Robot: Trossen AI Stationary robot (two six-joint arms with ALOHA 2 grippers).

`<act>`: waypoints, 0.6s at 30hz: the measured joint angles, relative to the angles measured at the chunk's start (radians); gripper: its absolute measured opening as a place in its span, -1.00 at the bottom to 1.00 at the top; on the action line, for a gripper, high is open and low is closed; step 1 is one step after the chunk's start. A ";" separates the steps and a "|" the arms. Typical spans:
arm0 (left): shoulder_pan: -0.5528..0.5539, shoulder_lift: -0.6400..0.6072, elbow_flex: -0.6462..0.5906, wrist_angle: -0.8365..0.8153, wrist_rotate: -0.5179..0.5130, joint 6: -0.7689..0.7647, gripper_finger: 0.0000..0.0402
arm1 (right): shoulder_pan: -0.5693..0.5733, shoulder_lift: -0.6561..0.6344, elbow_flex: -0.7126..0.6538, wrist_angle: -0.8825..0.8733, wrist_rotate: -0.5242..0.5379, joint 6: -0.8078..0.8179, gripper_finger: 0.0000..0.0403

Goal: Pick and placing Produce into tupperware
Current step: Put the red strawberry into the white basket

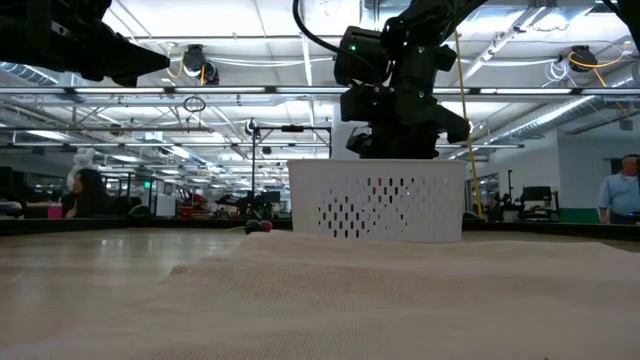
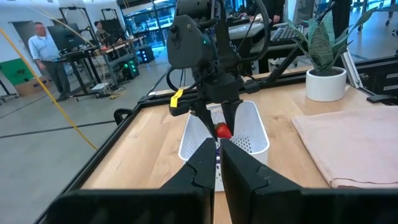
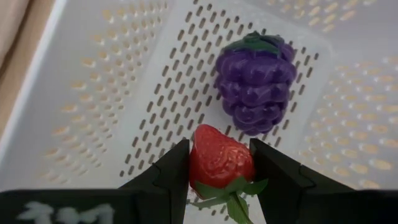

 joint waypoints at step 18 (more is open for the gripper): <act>0.000 0.000 0.000 0.000 0.000 -0.005 -0.87 | 0.022 0.000 -0.010 0.030 0.036 0.092 -0.32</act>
